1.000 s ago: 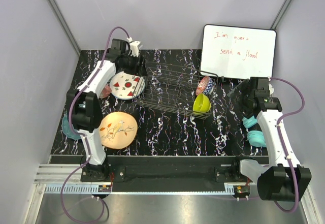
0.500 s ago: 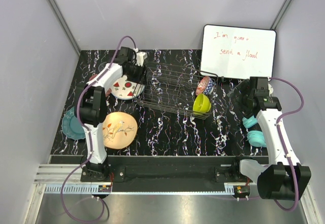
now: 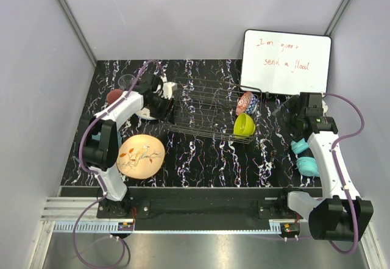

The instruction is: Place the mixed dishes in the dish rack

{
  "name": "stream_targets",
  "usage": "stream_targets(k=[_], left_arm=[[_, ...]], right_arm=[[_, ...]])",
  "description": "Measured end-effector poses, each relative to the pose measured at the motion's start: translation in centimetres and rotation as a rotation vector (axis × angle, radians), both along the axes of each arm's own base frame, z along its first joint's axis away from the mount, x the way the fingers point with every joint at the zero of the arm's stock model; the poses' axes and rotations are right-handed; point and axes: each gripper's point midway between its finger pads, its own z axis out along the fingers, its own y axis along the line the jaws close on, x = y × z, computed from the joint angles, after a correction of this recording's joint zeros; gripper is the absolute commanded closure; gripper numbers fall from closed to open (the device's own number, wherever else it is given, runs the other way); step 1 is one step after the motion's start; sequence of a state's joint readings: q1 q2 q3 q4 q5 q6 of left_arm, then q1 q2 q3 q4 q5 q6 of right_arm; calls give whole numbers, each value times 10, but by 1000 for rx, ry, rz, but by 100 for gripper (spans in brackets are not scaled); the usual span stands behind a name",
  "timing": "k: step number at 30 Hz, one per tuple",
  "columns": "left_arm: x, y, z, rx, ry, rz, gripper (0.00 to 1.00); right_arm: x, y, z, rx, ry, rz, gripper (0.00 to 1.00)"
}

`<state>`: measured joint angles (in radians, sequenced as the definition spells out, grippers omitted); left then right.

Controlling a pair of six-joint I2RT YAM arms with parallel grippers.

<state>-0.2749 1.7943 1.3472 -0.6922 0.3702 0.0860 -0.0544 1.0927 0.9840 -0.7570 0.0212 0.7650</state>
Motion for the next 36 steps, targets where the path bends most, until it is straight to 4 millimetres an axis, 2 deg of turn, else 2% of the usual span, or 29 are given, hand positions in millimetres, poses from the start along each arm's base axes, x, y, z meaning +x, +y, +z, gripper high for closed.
stream_targets(k=[6, 14, 21, 26, 32, 34, 36], left_arm=[[-38, -7, -5, 4, 50, -45, 47], [-73, -20, -4, -4, 104, -118, 50], [-89, -20, -4, -11, 108, -166, 51], [-100, -15, -5, -9, 108, -187, 57], [-113, -16, -6, -1, 103, -251, 55], [-115, -17, -6, 1, 105, -263, 53], [-117, -19, -6, 0, 104, -283, 46]], right_arm=[[-5, 2, -1, 6, -10, 5, 0], [-13, 2, 2, 4, -36, 5, 0], [-17, 2, -1, 4, -30, 5, 0], [-17, 2, -1, 4, -30, 5, 0], [-17, 2, -1, 4, -29, 4, 0], [-17, 2, -1, 4, -29, 5, 0], [-17, 2, -1, 4, -29, 5, 0]])
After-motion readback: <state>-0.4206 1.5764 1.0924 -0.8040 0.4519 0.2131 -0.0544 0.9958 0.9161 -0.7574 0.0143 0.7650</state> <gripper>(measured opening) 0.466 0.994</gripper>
